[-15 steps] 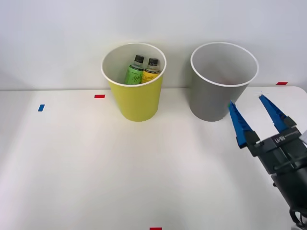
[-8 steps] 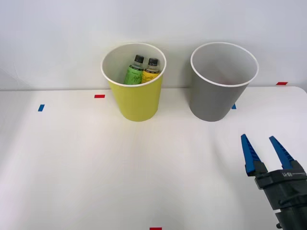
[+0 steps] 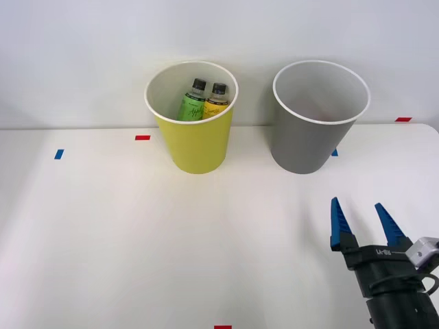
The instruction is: Put cans in the gray bin, plastic bottles in the light green bin
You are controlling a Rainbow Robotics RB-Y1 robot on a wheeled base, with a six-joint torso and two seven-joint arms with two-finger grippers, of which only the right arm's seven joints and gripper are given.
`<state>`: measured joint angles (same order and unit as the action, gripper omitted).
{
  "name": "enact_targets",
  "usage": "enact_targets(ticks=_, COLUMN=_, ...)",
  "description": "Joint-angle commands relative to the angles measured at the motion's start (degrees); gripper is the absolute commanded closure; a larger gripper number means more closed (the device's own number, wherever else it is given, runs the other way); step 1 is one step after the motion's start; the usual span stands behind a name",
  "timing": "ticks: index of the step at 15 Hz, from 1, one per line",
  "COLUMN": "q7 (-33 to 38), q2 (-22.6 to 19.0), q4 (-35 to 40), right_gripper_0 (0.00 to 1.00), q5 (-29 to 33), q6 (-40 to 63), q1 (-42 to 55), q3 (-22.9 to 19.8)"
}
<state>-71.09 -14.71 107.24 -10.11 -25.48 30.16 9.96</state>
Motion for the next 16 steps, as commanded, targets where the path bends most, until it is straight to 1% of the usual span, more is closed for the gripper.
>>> enact_targets(ticks=1, q7=0.08, q2=1.61, q4=-0.72, right_gripper_0=0.00, q5=3.87, q6=-0.36, q1=0.78, q3=-0.74)
enact_targets(ticks=3, q7=0.08, q2=-0.41, q4=-0.72, right_gripper_0=0.00, q5=4.13, q6=-0.28, q1=1.40, q3=-0.65)
enact_targets(ticks=6, q7=0.52, q2=-1.99, q4=-1.24, right_gripper_0=0.00, q5=6.06, q6=0.16, q1=1.92, q3=-0.74)
enact_targets(ticks=8, q7=2.72, q2=-0.50, q4=-3.97, right_gripper_0=0.00, q5=12.04, q6=-1.51, q1=1.57, q3=-1.09)
enact_targets(ticks=9, q7=6.85, q2=0.91, q4=-6.34, right_gripper_0=0.00, q5=16.79, q6=-4.93, q1=1.04, q3=-2.05)
enact_targets(ticks=10, q7=10.01, q2=1.70, q4=-8.45, right_gripper_0=0.00, q5=20.21, q6=-7.83, q1=0.61, q3=-2.41)
enact_targets(ticks=12, q7=15.37, q2=2.32, q4=-11.70, right_gripper_0=0.00, q5=26.37, q6=-13.81, q1=-0.01, q3=-3.28)
enact_targets(ticks=13, q7=16.69, q2=2.23, q4=-11.70, right_gripper_0=0.00, q5=29.00, q6=-15.30, q1=0.52, q3=-3.55)
enact_targets(ticks=15, q7=16.95, q2=1.61, q4=-11.79, right_gripper_0=0.00, q5=34.36, q6=-18.20, q1=1.57, q3=-3.81)
enact_targets(ticks=16, q7=16.95, q2=1.00, q4=-11.79, right_gripper_0=0.00, q5=35.86, q6=-19.08, q1=1.66, q3=-3.90)
